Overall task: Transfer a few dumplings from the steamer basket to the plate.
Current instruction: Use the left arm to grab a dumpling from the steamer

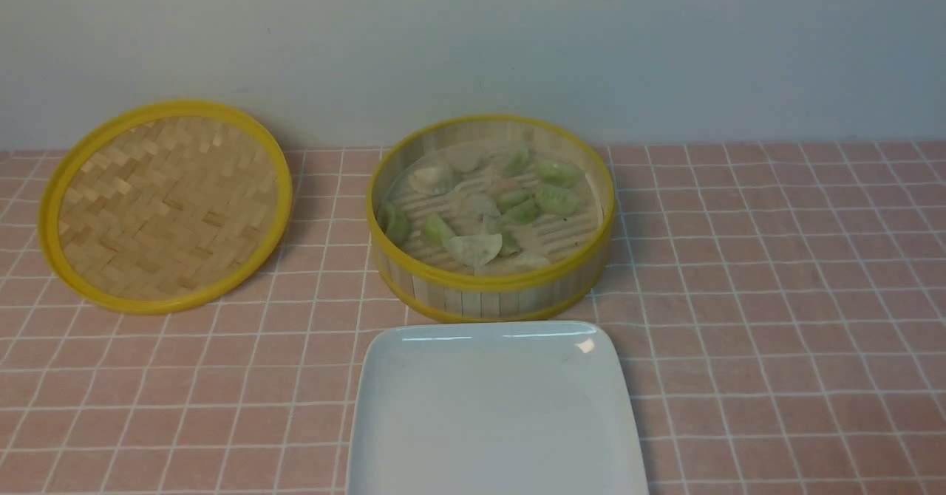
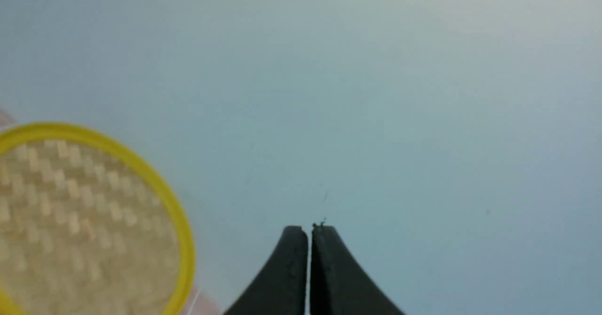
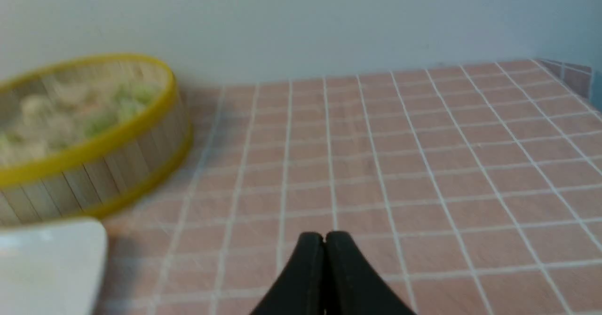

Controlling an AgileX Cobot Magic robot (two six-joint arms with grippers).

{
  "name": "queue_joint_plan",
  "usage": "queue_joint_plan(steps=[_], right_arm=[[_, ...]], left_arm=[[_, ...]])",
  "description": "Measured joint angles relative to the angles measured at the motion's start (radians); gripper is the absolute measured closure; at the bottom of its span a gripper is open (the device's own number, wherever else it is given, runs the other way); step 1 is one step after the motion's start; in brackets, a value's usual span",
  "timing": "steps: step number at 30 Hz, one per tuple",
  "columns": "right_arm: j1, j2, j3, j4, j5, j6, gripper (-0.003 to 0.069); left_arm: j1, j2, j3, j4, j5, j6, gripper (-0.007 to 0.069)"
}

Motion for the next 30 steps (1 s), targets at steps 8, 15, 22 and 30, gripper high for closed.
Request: queue_joint_plan(steps=[8, 15, 22, 30], right_arm=[[0.0, 0.0, 0.0, 0.328, -0.352, 0.084, 0.0673], [0.002, 0.0, -0.013, 0.361, -0.36, 0.107, 0.0673], [0.072, 0.193, -0.425, 0.283, 0.231, 0.06, 0.0673], [0.092, 0.678, -0.879, 0.176, 0.883, -0.112, 0.0673]], left_arm=[[-0.017, 0.146, -0.383, 0.279, 0.3, -0.03, 0.0631], [-0.017, 0.634, -0.829, 0.41, 0.975, 0.141, 0.0631], [-0.024, 1.141, -1.059, 0.277, 1.275, 0.466, 0.0631], [-0.192, 1.468, -1.279, 0.269, 1.269, 0.555, 0.0631]])
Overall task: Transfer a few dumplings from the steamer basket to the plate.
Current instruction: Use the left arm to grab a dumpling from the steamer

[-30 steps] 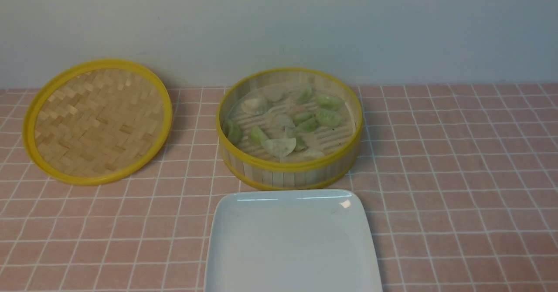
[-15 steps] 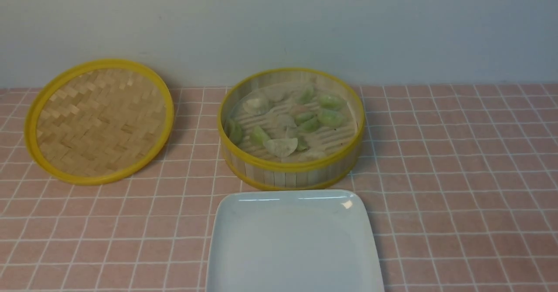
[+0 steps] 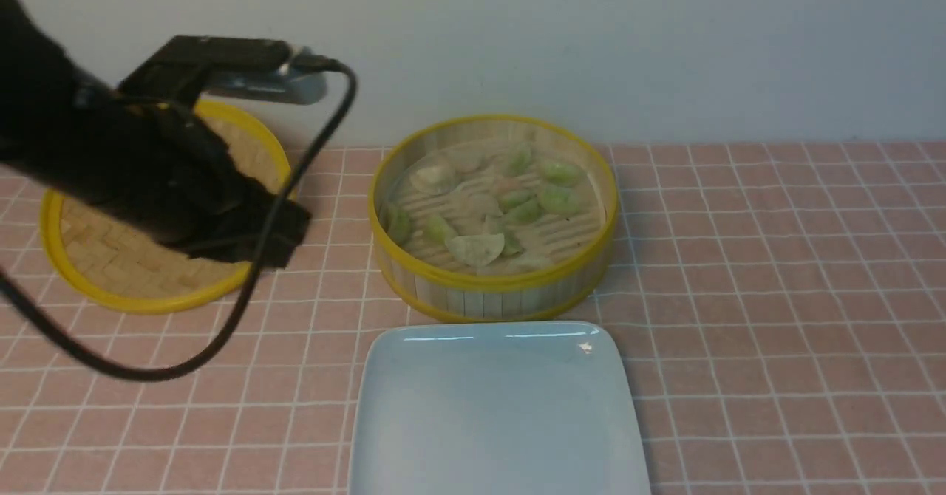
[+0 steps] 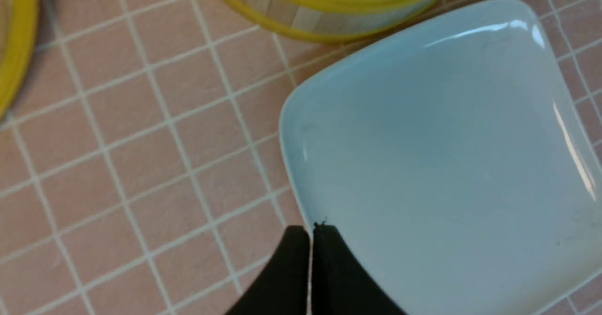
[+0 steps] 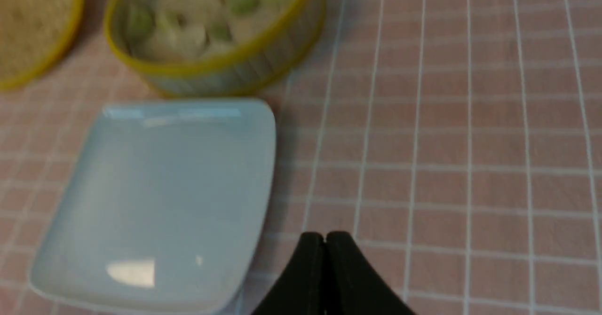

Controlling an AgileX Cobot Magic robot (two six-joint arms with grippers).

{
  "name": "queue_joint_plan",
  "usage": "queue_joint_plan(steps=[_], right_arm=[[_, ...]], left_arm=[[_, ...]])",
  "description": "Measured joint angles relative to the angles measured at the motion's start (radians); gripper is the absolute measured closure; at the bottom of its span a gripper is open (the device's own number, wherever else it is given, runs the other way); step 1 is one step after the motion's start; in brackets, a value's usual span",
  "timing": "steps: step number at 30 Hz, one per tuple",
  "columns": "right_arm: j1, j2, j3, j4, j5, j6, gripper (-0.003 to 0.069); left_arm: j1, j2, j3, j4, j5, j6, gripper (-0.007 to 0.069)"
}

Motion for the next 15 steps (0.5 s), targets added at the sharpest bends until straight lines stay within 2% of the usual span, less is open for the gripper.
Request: queue_joint_plan(steps=[2, 8, 11, 15], right_arm=[[0.0, 0.113, -0.076, -0.021, 0.075, -0.024, 0.0673], [0.0, 0.26, -0.15, -0.035, 0.093, -0.036, 0.0673], [0.0, 0.268, -0.15, -0.035, 0.098, -0.039, 0.0673], [0.0, 0.269, -0.15, -0.035, 0.098, -0.039, 0.0673]], left_arm=[[-0.036, 0.068, -0.078, 0.007, -0.002, -0.003, 0.0631], [-0.099, 0.281, -0.289, 0.06, -0.015, -0.006, 0.0618], [-0.122, 0.372, -0.373, 0.113, -0.029, -0.008, 0.0571], [-0.145, 0.497, -0.482, 0.186, -0.045, -0.01, 0.0431]])
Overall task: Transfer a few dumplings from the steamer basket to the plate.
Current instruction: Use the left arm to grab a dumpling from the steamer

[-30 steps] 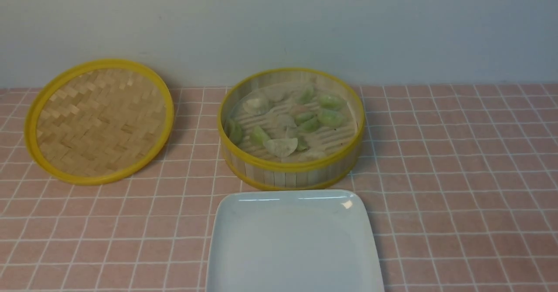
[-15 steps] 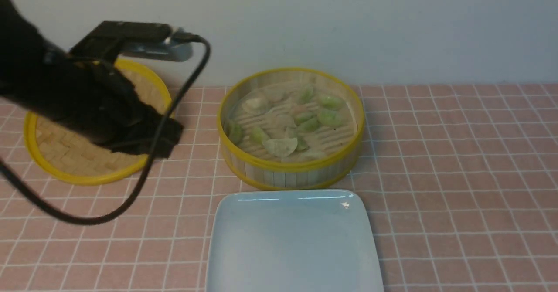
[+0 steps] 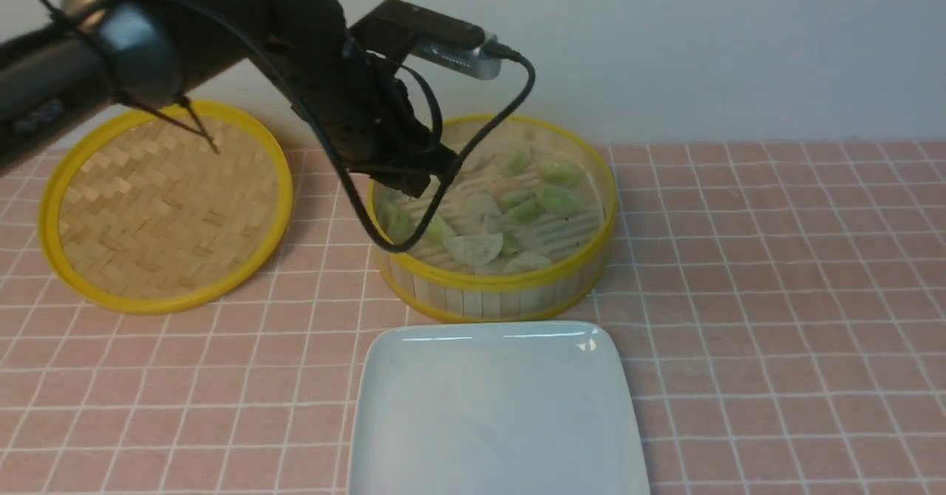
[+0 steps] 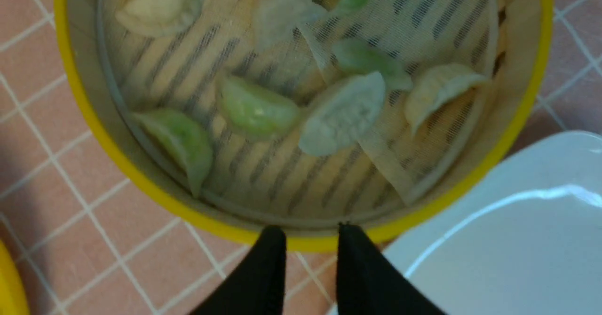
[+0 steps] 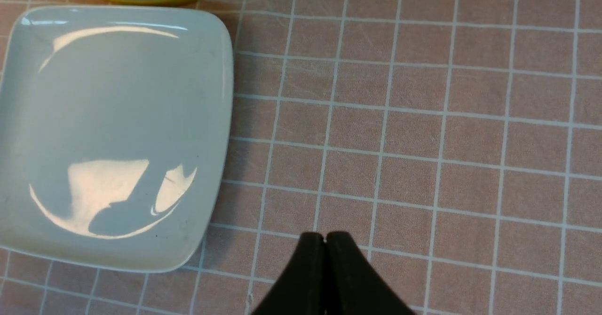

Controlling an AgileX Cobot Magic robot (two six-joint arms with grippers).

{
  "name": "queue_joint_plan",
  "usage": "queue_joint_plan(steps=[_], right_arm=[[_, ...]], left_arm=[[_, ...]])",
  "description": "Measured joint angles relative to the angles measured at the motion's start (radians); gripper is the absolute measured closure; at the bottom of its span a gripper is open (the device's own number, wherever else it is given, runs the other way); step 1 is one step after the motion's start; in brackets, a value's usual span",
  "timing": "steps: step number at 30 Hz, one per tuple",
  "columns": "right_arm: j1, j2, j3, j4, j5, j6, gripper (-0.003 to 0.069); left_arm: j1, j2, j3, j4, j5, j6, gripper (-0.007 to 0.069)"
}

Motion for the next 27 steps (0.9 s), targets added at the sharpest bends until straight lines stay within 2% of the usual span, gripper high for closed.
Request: queue_joint_plan(steps=[1, 2, 6, 10, 22, 27], right_arm=[[0.0, 0.0, 0.0, 0.0, 0.0, 0.0, 0.0673], [0.0, 0.0, 0.0, 0.001, 0.0, 0.0, 0.0673], [0.0, 0.0, 0.0, 0.023, 0.0, 0.002, 0.0673], [0.0, 0.0, 0.0, 0.041, -0.001, 0.003, 0.0673], [0.0, 0.0, 0.0, 0.064, -0.001, 0.001, 0.0673], [0.0, 0.0, 0.0, 0.064, -0.001, 0.001, 0.0673]], left_arm=[[-0.002, 0.013, -0.01, 0.007, -0.003, -0.002, 0.0412], [-0.003, 0.07, -0.052, 0.038, -0.016, -0.025, 0.0341], [-0.003, 0.184, -0.129, 0.09, -0.034, -0.092, 0.0184], [-0.003, 0.281, -0.193, 0.104, -0.039, -0.121, 0.0112], [-0.005, 0.395, -0.267, 0.096, -0.06, -0.144, 0.012], [-0.005, 0.401, -0.273, 0.085, -0.029, -0.158, 0.0253]])
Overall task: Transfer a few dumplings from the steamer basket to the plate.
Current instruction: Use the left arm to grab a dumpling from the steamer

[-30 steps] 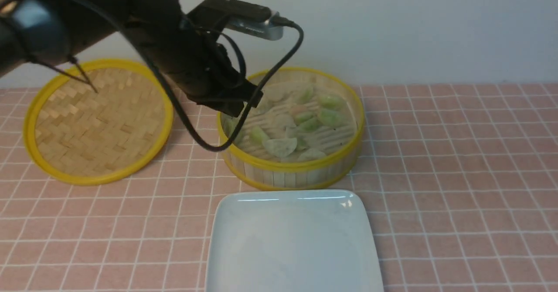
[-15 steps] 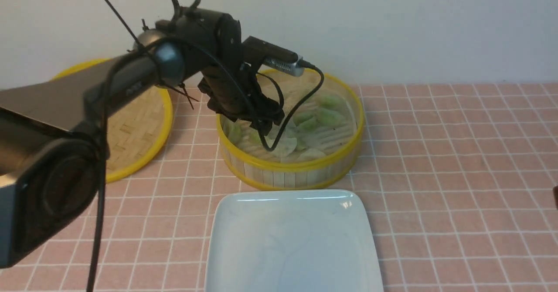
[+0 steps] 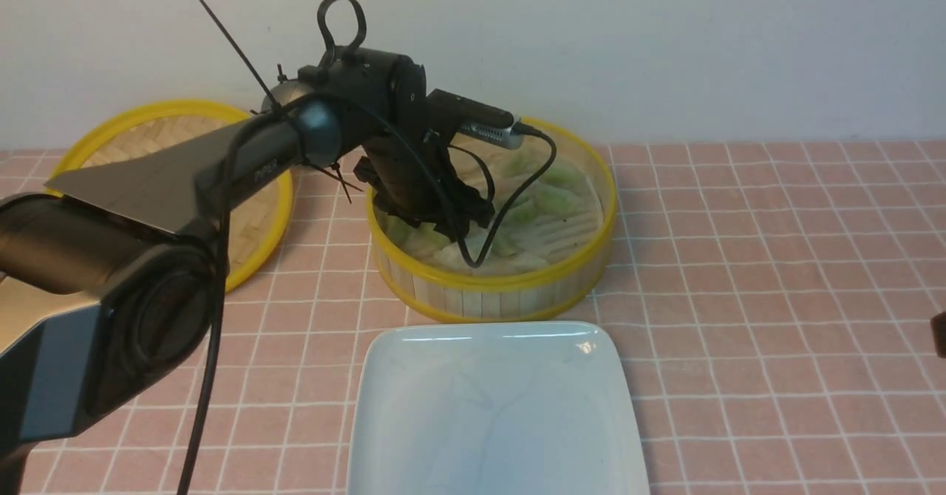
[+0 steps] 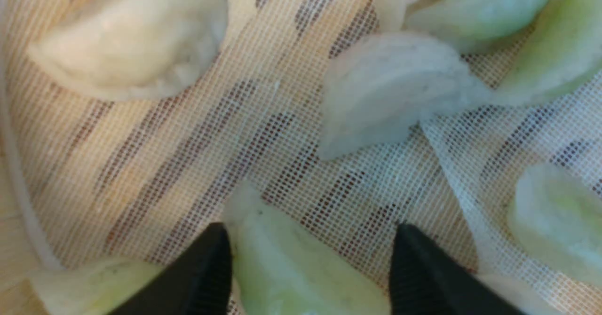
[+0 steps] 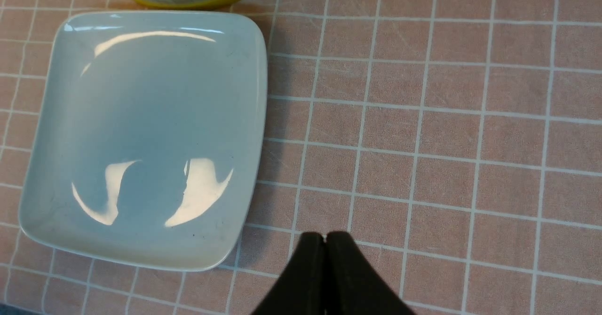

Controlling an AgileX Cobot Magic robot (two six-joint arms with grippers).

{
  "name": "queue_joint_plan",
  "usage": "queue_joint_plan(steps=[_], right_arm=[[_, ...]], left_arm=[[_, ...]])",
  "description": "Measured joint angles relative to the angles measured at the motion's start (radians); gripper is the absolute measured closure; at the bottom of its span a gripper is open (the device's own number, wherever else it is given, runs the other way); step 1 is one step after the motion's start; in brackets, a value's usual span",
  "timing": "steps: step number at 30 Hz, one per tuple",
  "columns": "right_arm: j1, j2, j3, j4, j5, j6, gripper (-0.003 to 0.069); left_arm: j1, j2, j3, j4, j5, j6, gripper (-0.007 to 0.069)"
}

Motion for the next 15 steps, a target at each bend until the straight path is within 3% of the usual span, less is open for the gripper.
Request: queue_joint_plan(steps=[5, 7, 11, 15], right_arm=[[0.0, 0.0, 0.0, 0.001, 0.0, -0.004, 0.0673], [0.0, 0.0, 0.0, 0.001, 0.001, -0.01, 0.0673], [0.0, 0.0, 0.0, 0.003, 0.002, -0.01, 0.0673], [0.0, 0.0, 0.0, 0.004, 0.002, -0.01, 0.0673]], left_arm=[[0.0, 0.003, -0.035, 0.006, 0.047, -0.015, 0.0281], [0.0, 0.012, -0.1, 0.013, 0.143, -0.015, 0.0412], [0.0, 0.02, -0.288, 0.019, 0.291, -0.015, 0.0406], [0.0, -0.036, -0.403, 0.014, 0.314, -0.015, 0.0406]])
